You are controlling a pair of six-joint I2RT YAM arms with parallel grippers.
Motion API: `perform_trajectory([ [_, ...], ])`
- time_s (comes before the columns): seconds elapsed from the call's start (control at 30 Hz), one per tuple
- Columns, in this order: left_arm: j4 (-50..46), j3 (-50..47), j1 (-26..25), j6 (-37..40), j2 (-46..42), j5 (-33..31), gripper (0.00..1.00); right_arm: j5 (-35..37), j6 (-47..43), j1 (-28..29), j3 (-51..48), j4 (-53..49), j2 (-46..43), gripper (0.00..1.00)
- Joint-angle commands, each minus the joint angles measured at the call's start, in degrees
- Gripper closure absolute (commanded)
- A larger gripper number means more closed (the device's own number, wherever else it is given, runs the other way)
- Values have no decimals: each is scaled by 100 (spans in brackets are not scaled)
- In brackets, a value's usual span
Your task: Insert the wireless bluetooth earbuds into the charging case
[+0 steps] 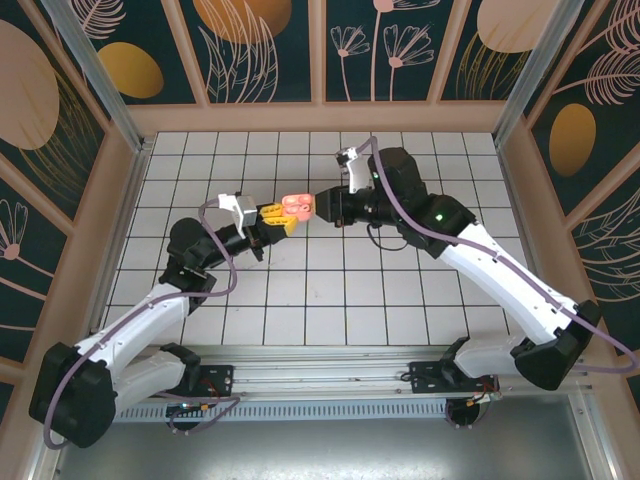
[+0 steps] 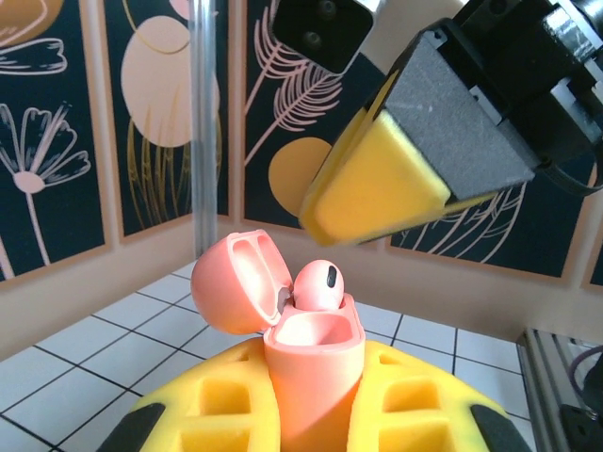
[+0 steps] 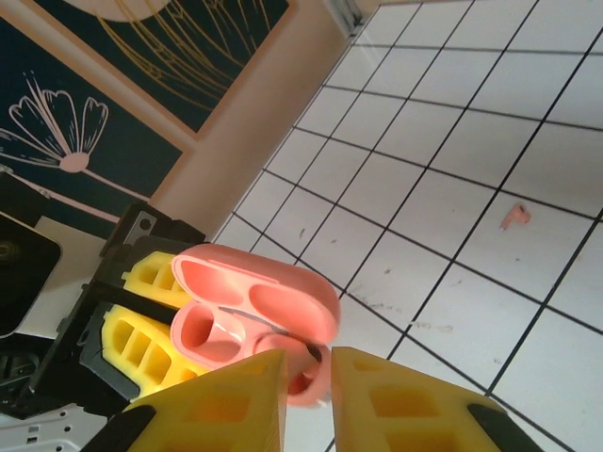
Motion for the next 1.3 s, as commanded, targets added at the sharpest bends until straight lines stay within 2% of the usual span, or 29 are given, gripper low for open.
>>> perform_trajectory([
  [0.0,3,-194,-35,40,-304,-281,100,193,143,-332,148,118,-322,80],
  [0.13,35,-505,-34,13,-741,-303,100,459,399,-811,-16,62,-286,81],
  [0.3,-276,-649,-35,298,-1245,-270,100,172,578,-1172,-300,361,11,80],
  [0.43,-579,-611,-32,640,-1414,-195,100,-81,538,-1174,-284,555,488,79],
  [0.6,-980,-662,-31,1490,-1562,-322,100,-267,510,-1175,-253,843,1115,76],
  [0.77,-621,-1039,-31,1842,-1868,-487,100,-350,527,-1149,-36,1018,1872,75],
  [1.0,-780,-1044,-31,1905,-1918,-558,100,-326,463,-875,854,892,3204,72],
  [1.27,-1067,-1016,-33,1986,-1996,-990,100,118,29,-435,2887,-202,5128,68],
])
